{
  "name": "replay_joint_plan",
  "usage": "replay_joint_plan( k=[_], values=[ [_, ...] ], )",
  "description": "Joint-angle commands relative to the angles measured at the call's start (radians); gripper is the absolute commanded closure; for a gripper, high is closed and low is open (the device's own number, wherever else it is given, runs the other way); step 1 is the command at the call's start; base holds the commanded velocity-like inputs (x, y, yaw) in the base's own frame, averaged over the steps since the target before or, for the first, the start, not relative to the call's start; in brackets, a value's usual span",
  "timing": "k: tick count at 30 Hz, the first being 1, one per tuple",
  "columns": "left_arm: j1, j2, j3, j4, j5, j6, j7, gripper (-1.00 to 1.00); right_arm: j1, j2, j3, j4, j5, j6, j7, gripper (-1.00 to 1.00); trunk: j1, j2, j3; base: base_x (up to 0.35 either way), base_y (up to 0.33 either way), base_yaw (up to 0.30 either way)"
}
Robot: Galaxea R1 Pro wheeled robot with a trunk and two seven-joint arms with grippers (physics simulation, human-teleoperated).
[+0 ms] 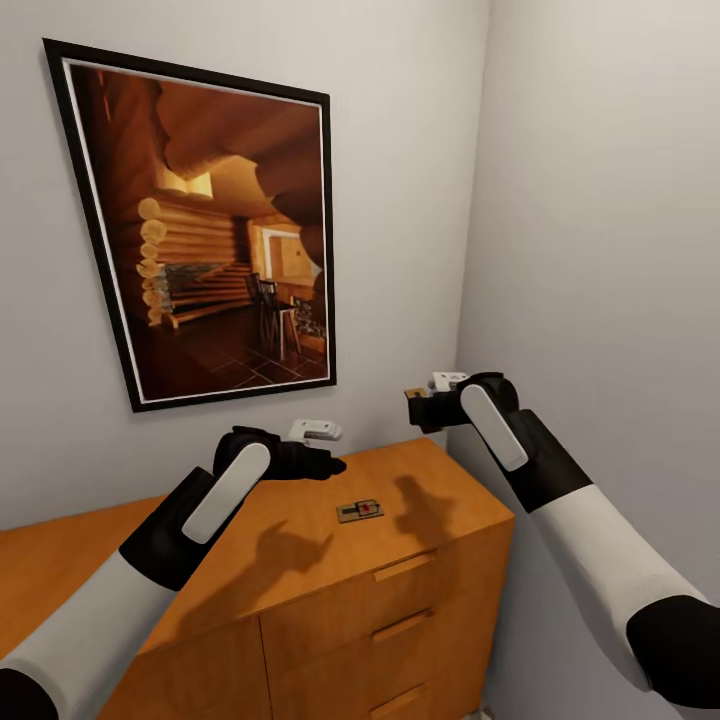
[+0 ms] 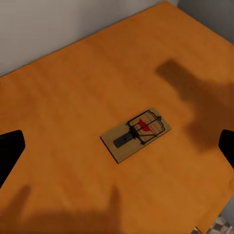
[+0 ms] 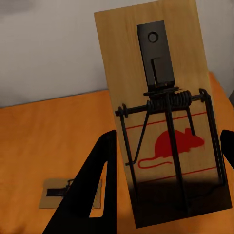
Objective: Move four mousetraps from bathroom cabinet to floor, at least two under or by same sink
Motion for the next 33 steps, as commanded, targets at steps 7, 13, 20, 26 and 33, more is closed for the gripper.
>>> replay_joint_plan(
  k=[7, 13, 20, 26, 33],
  values=[
    [-0.001, 0.001, -0.003, -0.003, 0.006, 0.001, 0.011, -1.0, -0.001, 0.001, -0.001, -0.003, -0.011, 0.001, -0.008, 1.0, 0.0, -0.001, -0.001, 0.016, 0.001, 0.0],
    [-0.001, -0.001, -0.003, 0.002, 0.005, 0.0, 0.011, -1.0, -0.001, 0.0, -0.003, -0.006, -0.011, 0.001, -0.008, 1.0, 0.0, -0.001, -0.001, 0.223, 0.034, 0.0],
    [-0.001, -0.001, -0.003, 0.001, 0.005, 0.0, 0.011, -1.0, -0.001, 0.0, -0.002, -0.007, -0.011, 0.001, -0.008, 1.0, 0.0, -0.001, -0.001, 0.112, 0.01, 0.0],
    [-0.001, -0.001, -0.003, 0.001, 0.005, 0.0, 0.011, -1.0, -0.001, -0.001, -0.001, -0.007, -0.01, 0.001, -0.008, 1.0, 0.0, -0.001, -0.001, 0.016, 0.001, 0.0],
    [-0.001, -0.005, -0.004, 0.008, 0.007, -0.001, 0.01, -1.0, -0.001, -0.003, 0.0, -0.008, -0.01, 0.001, -0.008, 1.0, 0.0, -0.001, -0.001, 0.002, 0.0, 0.0]
  ],
)
